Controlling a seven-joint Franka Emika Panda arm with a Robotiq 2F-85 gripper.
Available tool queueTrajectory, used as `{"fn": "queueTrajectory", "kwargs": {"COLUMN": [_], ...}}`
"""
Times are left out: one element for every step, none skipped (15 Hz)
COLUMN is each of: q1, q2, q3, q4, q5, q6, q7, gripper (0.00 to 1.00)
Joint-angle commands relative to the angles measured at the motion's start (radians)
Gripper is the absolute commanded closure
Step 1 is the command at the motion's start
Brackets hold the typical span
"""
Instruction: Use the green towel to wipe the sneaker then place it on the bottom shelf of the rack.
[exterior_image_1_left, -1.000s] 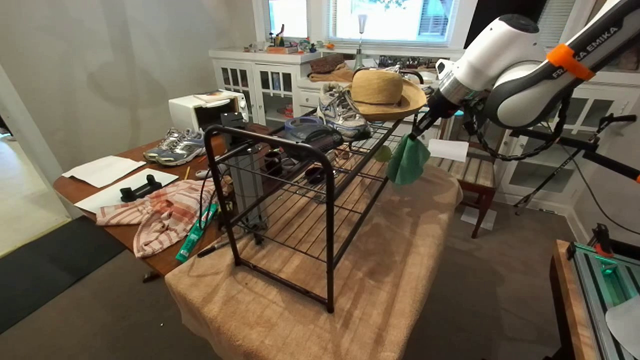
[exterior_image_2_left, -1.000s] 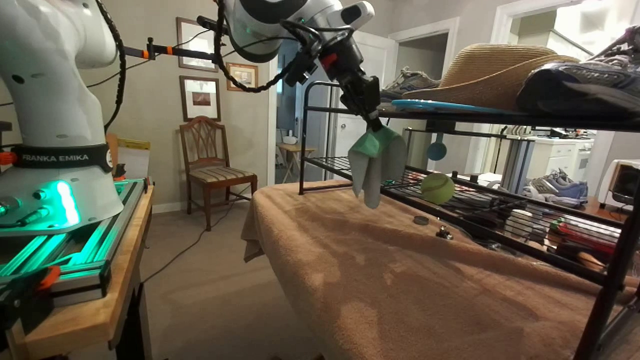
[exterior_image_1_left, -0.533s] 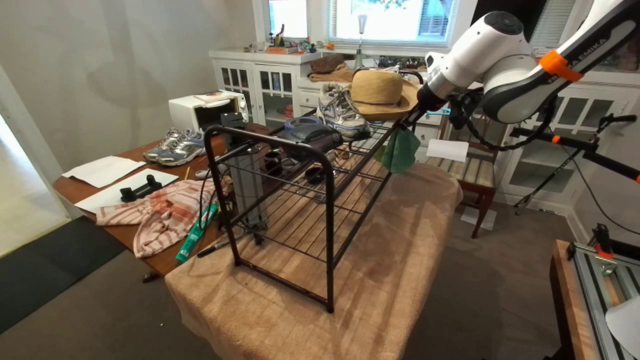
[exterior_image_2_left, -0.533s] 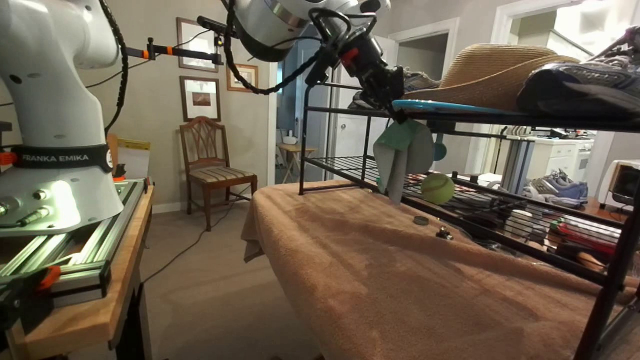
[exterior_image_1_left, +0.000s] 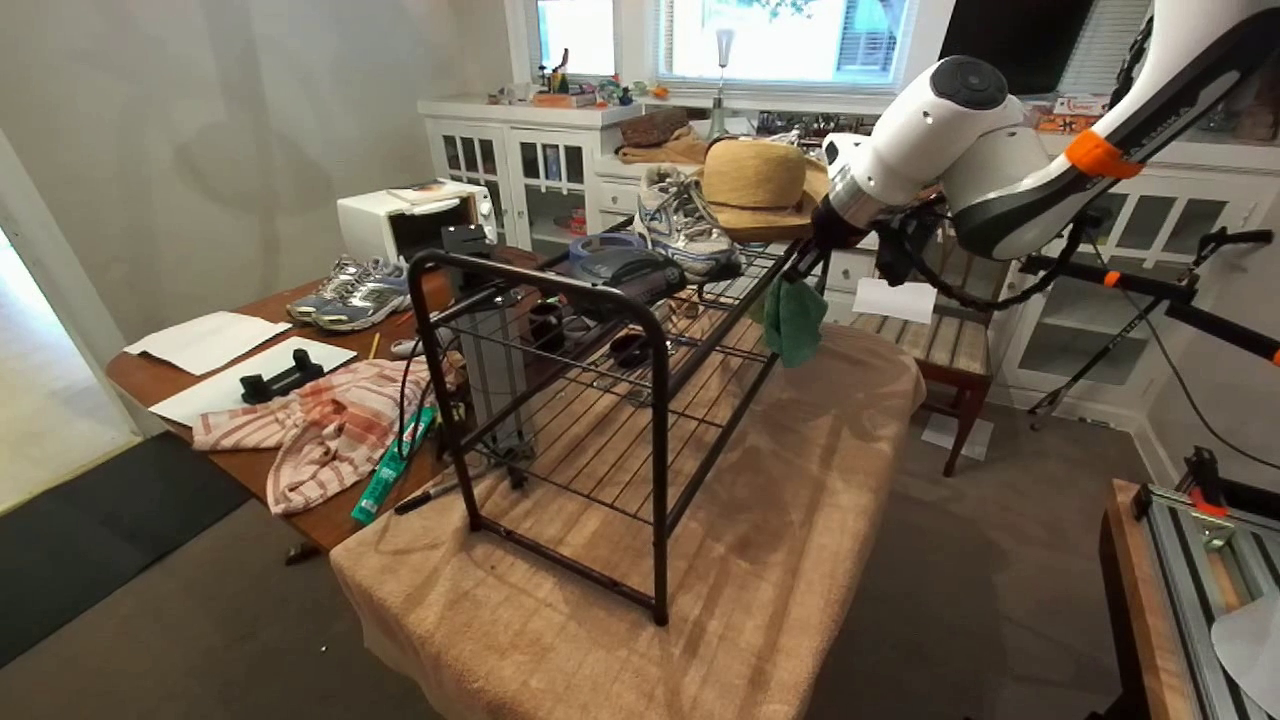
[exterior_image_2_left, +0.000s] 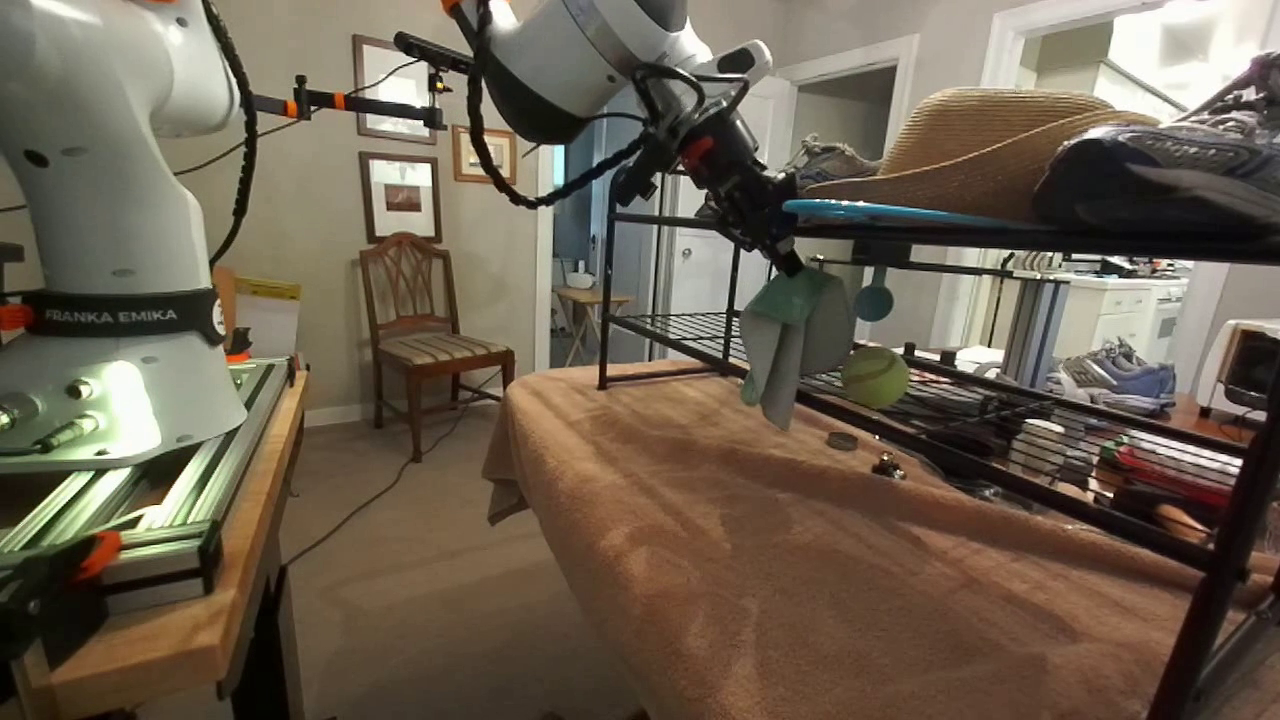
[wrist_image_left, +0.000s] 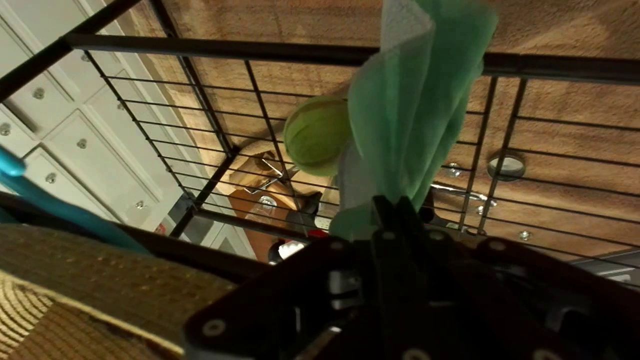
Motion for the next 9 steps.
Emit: {"fn": "queueTrajectory", "kwargs": {"q1": [0.033,0.04,0.047,0.052,0.057,0.064,0.072,0.077,0.078], "q2": [0.052,0.058,0.067,0.073,0.08,0.083,0.085,0.086,0.088], "q3": [0.003,0.002,0.001,0.001,0.0,-0.003,-0.008,-0.009,-0.007], "q4": [0.038,0.04,0.045,0.049,0.052,0.064,0.081,0.096,0.108], "q5": [-0.094,-0.113,-0.132,-0.15,-0.167,-0.205,-0.258,-0.31,-0.36], "q6": [-0.035,-0.04,-0.041,-0.042,-0.041,-0.038,-0.042,-0.041,-0.044], "q7": [0.102,0.117,0.133,0.149,0.167,0.207,0.26,0.311,0.364], "gripper": [0.99,0.99,0.99,0.99,0.99,0.99,0.99,0.99,0.99]}}
